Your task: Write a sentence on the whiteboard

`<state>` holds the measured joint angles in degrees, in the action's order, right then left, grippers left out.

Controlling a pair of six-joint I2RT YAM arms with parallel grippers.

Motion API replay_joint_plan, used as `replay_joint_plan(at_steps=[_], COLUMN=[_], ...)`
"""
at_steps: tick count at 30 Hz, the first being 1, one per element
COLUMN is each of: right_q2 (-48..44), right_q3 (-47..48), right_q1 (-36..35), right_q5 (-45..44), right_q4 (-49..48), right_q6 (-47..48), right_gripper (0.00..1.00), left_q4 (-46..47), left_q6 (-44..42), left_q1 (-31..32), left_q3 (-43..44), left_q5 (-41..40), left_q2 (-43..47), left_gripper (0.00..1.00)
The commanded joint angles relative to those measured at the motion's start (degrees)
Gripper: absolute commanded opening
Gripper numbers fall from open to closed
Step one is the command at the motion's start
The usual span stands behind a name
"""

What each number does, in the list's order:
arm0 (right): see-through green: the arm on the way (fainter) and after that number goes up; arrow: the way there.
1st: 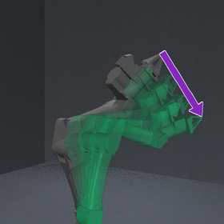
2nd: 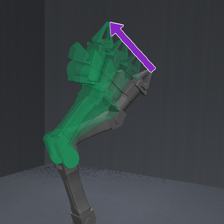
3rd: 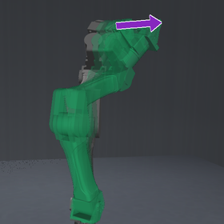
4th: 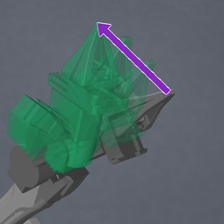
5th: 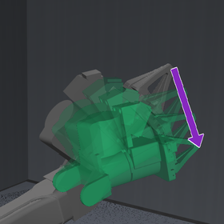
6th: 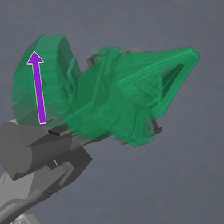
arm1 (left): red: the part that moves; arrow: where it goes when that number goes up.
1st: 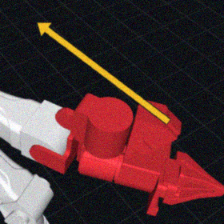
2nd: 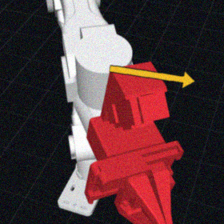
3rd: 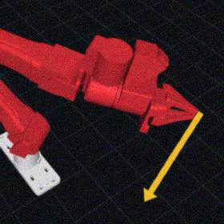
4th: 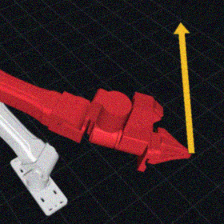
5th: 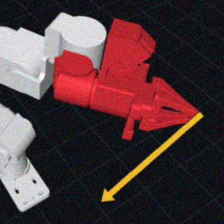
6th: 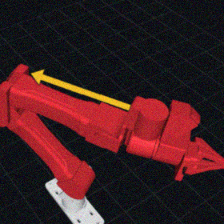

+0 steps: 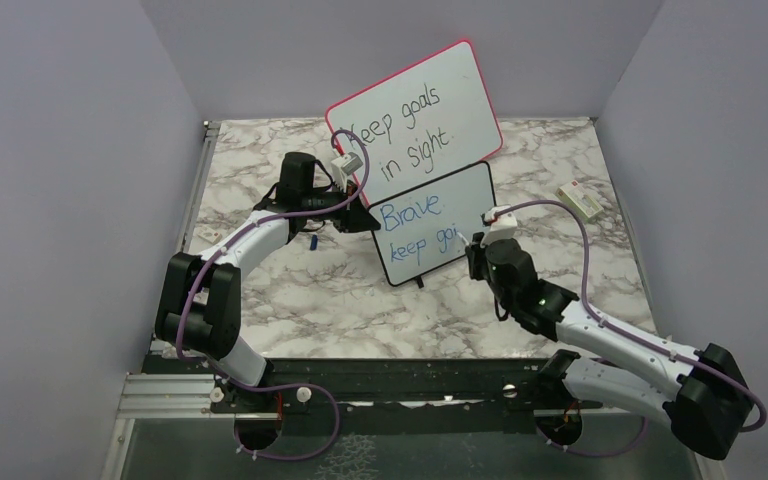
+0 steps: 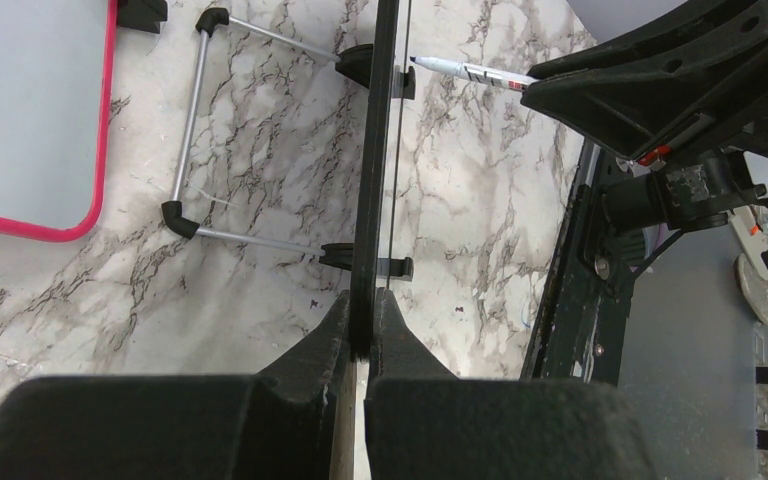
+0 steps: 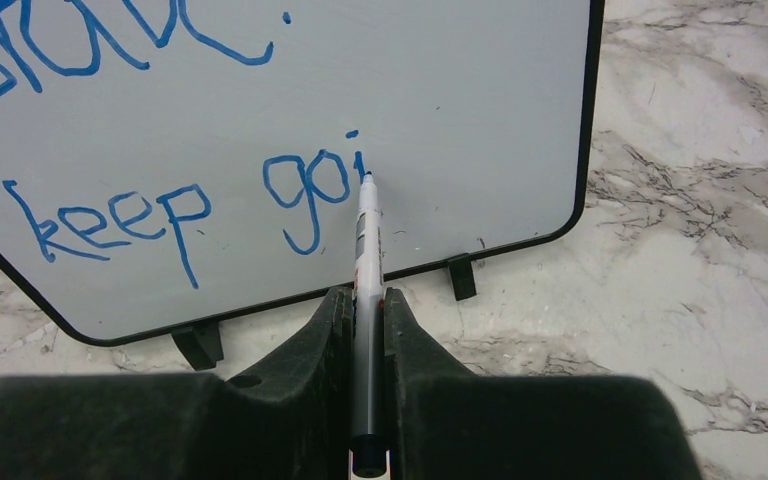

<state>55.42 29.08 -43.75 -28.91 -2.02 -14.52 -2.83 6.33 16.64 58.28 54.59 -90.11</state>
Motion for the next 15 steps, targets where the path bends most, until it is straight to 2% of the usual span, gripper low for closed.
replay_joint_plan(at_steps=[1, 15], right_q2=[-0.7, 1.2], right_q3=[1.0, 1.4], right_q1=[0.4, 1.3], right_q5=[-2.4, -2.2], right_q4=[-2.2, -5.8], right_q6=[2.0, 3.2], right_gripper=[0.01, 0.01], left_q4=[-3.1, -3.2], left_q6=[-2.4, -2.5], left_q1=[0.6, 0.6], left_q3=[-0.2, 0.0], left_q5=[-2.5, -2.5], left_q2=[-0.4, -0.7], left_gripper=[0.00, 0.00])
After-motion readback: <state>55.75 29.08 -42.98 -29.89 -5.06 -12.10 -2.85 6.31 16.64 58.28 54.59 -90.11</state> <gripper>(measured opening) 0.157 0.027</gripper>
